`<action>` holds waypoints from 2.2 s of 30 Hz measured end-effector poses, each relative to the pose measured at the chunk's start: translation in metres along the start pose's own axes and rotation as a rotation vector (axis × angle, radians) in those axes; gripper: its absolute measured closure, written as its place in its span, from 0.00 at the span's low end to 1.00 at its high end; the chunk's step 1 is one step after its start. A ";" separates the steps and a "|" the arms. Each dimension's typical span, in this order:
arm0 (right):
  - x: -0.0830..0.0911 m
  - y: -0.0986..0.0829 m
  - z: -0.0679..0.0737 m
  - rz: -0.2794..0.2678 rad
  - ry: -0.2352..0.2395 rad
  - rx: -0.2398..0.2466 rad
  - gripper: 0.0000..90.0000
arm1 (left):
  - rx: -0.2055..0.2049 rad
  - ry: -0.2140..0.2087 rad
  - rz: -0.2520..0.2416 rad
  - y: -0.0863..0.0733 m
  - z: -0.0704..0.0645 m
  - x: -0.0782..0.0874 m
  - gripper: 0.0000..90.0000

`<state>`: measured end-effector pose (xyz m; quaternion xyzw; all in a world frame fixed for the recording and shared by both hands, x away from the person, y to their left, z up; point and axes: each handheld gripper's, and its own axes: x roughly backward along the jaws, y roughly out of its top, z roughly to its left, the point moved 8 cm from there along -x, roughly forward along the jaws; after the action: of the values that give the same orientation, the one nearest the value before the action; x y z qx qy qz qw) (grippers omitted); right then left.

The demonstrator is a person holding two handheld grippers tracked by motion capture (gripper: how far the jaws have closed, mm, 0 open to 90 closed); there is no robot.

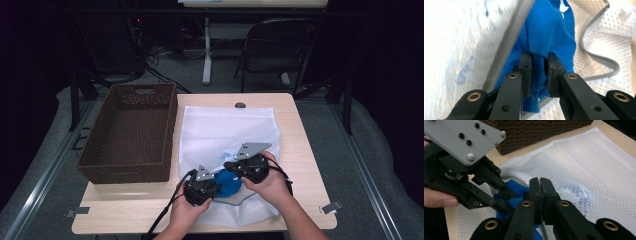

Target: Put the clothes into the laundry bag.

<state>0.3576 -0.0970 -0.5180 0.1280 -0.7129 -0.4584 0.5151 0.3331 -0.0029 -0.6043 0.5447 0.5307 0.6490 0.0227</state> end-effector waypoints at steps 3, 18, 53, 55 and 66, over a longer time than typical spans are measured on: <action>0.000 0.000 0.000 -0.002 0.000 0.002 0.99 | 0.016 0.006 -0.011 0.004 0.003 -0.003 0.86; 0.000 0.002 0.002 -0.007 0.009 0.000 0.99 | 0.057 0.031 -0.053 0.020 0.016 -0.008 0.87; -0.005 -0.003 -0.001 0.010 0.007 -0.007 0.99 | 0.058 0.050 -0.014 0.008 0.017 -0.008 0.55; -0.005 -0.003 0.000 0.011 0.008 -0.006 0.99 | 0.055 0.061 -0.001 0.004 0.019 -0.011 0.55; -0.005 -0.003 0.002 0.011 0.010 -0.001 0.99 | 0.052 0.059 0.032 -0.004 0.023 -0.021 0.86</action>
<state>0.3572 -0.0940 -0.5234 0.1263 -0.7107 -0.4552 0.5212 0.3561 0.0015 -0.6252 0.5343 0.5389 0.6510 -0.0176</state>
